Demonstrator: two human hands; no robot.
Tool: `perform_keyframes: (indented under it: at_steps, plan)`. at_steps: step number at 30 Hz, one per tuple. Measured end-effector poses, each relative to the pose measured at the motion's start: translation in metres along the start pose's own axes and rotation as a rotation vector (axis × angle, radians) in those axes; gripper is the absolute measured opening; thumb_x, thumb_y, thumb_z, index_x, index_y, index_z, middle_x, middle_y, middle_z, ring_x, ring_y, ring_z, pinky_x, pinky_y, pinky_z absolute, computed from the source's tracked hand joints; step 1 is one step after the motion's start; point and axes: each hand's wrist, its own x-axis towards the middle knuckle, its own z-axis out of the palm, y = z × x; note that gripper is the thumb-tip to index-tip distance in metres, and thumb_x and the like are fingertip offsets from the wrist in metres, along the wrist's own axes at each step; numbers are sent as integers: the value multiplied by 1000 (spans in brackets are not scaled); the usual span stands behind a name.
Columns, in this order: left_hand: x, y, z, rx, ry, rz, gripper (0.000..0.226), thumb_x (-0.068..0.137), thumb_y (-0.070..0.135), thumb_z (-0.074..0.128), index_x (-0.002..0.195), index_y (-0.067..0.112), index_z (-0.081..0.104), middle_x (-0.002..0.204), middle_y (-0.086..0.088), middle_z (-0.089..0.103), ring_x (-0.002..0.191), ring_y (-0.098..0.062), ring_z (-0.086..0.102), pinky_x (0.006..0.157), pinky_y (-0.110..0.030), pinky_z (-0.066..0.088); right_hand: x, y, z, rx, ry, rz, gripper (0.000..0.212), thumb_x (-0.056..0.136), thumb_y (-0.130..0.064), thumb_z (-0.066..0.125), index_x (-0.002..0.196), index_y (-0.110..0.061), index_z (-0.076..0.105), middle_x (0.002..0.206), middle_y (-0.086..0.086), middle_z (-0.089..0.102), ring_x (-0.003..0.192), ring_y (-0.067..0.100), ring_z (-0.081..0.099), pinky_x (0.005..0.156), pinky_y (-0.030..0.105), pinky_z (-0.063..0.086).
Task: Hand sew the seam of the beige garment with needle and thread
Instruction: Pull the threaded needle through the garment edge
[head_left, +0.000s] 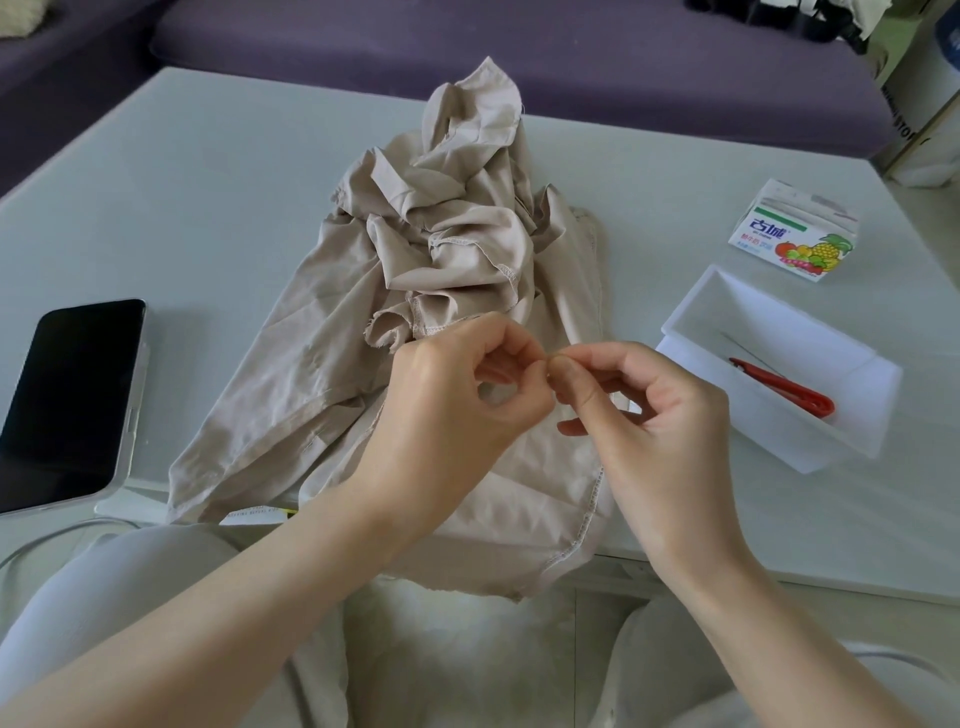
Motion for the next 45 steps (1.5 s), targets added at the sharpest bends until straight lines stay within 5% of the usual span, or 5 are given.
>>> perform_keyframes:
  at_steps: [8, 19, 27, 37, 45]
  plan:
    - [4, -3, 0, -229, -35, -208, 14, 89, 5, 55, 78, 13, 60, 74, 0, 71, 74, -13, 69, 78, -36, 57, 3, 0, -2, 43, -8, 40, 12, 86, -15, 65, 80, -23, 69, 71, -12, 69, 70, 5, 64, 59, 19, 53]
    - [4, -1, -1, -416, -97, -289, 23, 74, 27, 65, 85, 7, 70, 79, -9, 73, 78, -19, 71, 82, -37, 57, 4, 2, -4, 29, -36, 32, 12, 88, -15, 63, 81, -25, 68, 71, -11, 69, 70, 4, 65, 59, 18, 51]
    - [7, -5, 0, -358, -70, -251, 13, 89, 6, 59, 79, 11, 65, 73, 2, 72, 72, -5, 67, 71, -16, 52, 5, 6, -5, -28, -55, 27, 12, 88, -14, 64, 81, -24, 67, 71, -16, 67, 71, 3, 63, 68, 24, 54]
    - [8, -5, 7, -507, -70, -383, 17, 101, 7, 36, 85, 6, 44, 69, 0, 70, 67, -17, 68, 70, -29, 58, 8, 13, -5, -72, -79, 60, 13, 89, -17, 62, 79, -26, 64, 69, -17, 65, 66, 0, 60, 65, 12, 45]
    - [12, -16, 11, -198, -52, -312, 26, 100, 7, 36, 76, 17, 37, 62, 6, 46, 51, -1, 38, 52, -16, 33, 7, 16, 2, -94, -107, 93, 11, 89, -20, 63, 80, -26, 65, 67, -14, 63, 65, 7, 58, 68, 30, 53]
